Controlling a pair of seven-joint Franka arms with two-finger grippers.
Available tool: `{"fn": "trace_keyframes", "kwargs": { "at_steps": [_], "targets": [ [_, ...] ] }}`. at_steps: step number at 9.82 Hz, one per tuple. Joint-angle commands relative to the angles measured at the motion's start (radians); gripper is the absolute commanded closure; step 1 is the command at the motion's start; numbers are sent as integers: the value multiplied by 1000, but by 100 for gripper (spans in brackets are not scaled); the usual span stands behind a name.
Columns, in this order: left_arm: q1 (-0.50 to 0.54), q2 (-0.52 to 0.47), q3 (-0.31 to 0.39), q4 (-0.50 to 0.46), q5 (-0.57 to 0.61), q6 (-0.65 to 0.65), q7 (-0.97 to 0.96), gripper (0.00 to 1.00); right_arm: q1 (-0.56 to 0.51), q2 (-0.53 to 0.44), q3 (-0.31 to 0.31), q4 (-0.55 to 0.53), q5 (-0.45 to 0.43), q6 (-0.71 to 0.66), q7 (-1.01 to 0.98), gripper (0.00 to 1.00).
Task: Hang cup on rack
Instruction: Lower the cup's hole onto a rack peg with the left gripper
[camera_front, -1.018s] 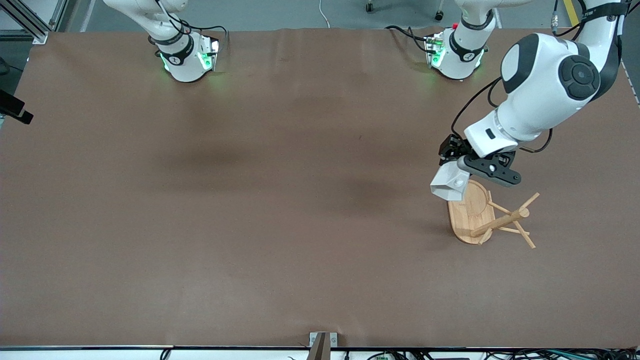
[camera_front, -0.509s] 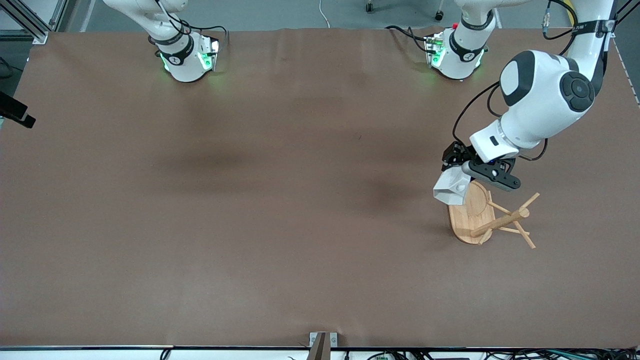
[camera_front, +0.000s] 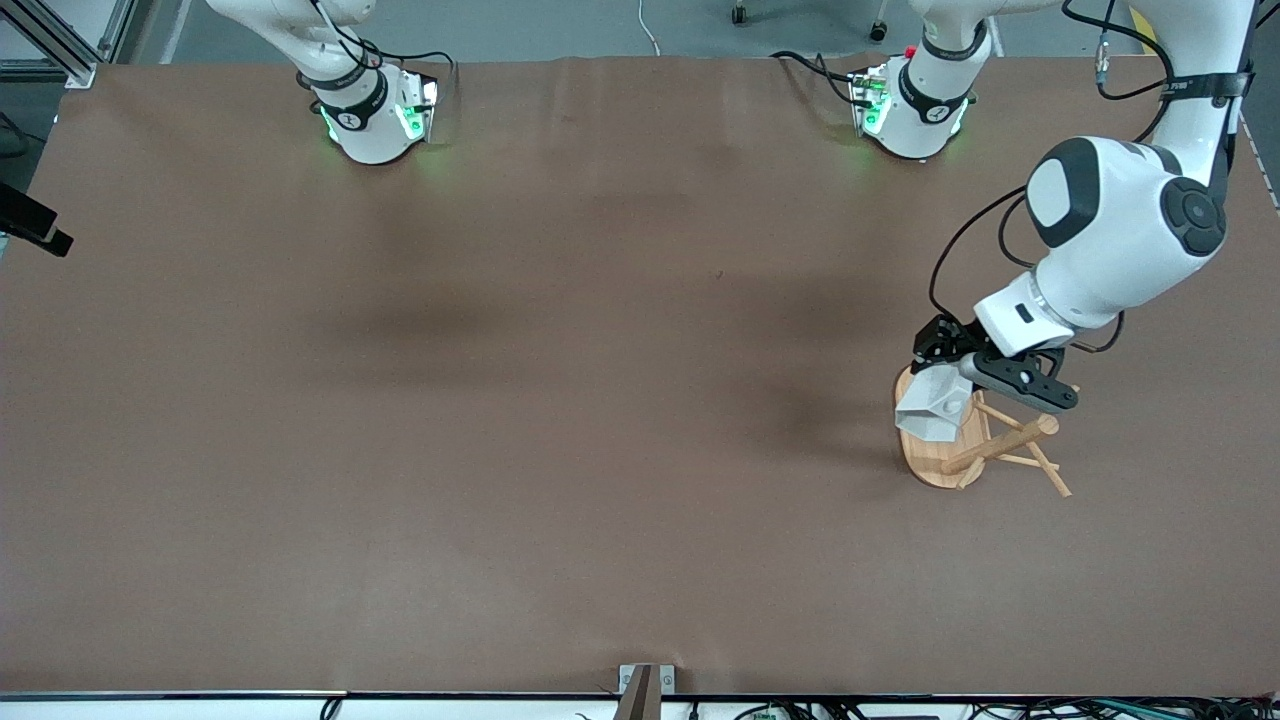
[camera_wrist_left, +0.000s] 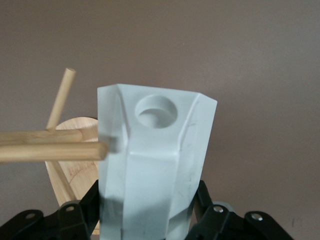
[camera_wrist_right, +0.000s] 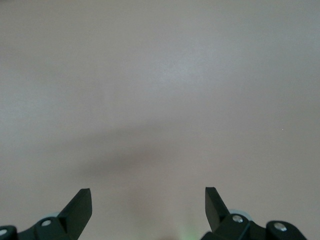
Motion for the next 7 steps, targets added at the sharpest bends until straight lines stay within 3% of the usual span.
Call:
{"fn": "trace_keyframes", "kwargs": {
  "at_steps": [1,7],
  "targets": [
    [0,39,5,22,-16,4,24,100,-11,-6,7,-6,3,6,-2,0],
    [0,82,31,39,-80,7,66,98,-14,-6,4,-6,3,3,-13,0]
  ]
}}
